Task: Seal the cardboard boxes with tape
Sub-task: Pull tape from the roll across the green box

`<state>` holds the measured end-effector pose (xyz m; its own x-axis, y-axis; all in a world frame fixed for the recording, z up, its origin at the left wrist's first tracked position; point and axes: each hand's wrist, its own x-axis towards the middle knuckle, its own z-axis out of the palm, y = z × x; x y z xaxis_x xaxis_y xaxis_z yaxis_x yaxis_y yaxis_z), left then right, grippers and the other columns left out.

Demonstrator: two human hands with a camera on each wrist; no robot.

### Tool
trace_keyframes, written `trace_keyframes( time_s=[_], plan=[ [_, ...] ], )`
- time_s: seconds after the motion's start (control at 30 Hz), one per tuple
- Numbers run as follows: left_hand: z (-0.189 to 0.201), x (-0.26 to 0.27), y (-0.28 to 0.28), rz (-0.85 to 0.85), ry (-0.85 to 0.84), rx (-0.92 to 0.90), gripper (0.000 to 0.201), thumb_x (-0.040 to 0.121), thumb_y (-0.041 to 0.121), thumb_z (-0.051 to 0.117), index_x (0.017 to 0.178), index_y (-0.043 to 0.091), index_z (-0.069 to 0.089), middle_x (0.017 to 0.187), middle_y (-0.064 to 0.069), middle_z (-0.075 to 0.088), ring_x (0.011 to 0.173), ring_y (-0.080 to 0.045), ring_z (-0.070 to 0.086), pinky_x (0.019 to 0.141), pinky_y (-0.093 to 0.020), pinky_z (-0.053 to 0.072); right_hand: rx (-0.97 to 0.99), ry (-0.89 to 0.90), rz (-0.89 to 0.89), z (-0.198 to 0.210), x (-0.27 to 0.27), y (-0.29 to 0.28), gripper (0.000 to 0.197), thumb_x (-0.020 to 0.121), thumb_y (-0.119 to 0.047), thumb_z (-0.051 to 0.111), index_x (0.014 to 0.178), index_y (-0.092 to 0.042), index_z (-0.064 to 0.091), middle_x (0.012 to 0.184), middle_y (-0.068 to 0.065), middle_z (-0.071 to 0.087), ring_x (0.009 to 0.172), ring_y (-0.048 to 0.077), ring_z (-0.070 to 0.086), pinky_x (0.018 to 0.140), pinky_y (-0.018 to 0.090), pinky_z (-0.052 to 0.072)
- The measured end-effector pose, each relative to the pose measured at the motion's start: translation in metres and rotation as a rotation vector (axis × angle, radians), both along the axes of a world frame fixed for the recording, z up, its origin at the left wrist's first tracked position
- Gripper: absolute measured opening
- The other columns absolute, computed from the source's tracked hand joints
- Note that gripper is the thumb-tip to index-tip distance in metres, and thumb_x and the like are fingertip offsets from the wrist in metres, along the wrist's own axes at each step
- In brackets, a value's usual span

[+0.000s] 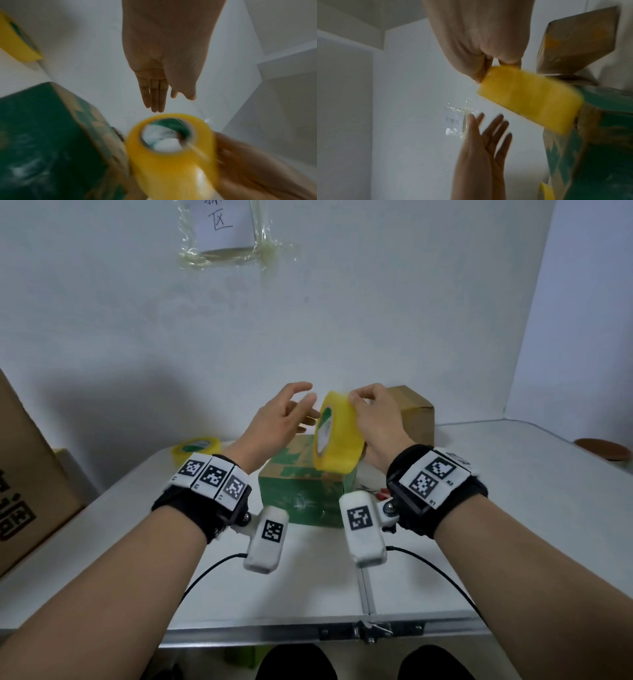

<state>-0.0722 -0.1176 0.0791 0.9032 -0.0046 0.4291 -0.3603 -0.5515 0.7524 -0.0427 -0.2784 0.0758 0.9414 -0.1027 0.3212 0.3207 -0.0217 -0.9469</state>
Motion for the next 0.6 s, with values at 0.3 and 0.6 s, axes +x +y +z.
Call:
trace_keyframes(
  time_s=[0.3, 0.6],
  plan=[
    [-0.061, 0.015, 0.031, -0.003, 0.418, 0.978, 0.076, 0.090, 0.055, 0.057, 0.151, 0.046, 0.013, 0.162, -0.003, 0.014, 0.145, -0.032, 0.022, 0.118, -0.044, 0.021, -0.169, -0.013, -0.137, -0.026, 0.001, -0.032, 0.011, 0.098, -0.020, 0.054, 0.104, -0.014, 0.062, 0.103, -0.005, 0.058, 0.091, 0.010, 0.051, 0.079, 0.024, 0.040],
    [-0.050, -0.002, 0.026, 0.270, 0.455, 1.180, 0.059, 0.097, 0.051, 0.046, 0.149, 0.025, 0.036, 0.144, -0.007, 0.049, 0.128, -0.028, 0.048, 0.101, -0.035, 0.042, -0.187, 0.012, -0.101, -0.047, -0.002, -0.013, 0.011, 0.099, -0.019, 0.051, 0.100, -0.017, 0.062, 0.111, -0.002, 0.062, 0.104, 0.015, 0.055, 0.091, 0.030, 0.046]
  ],
)
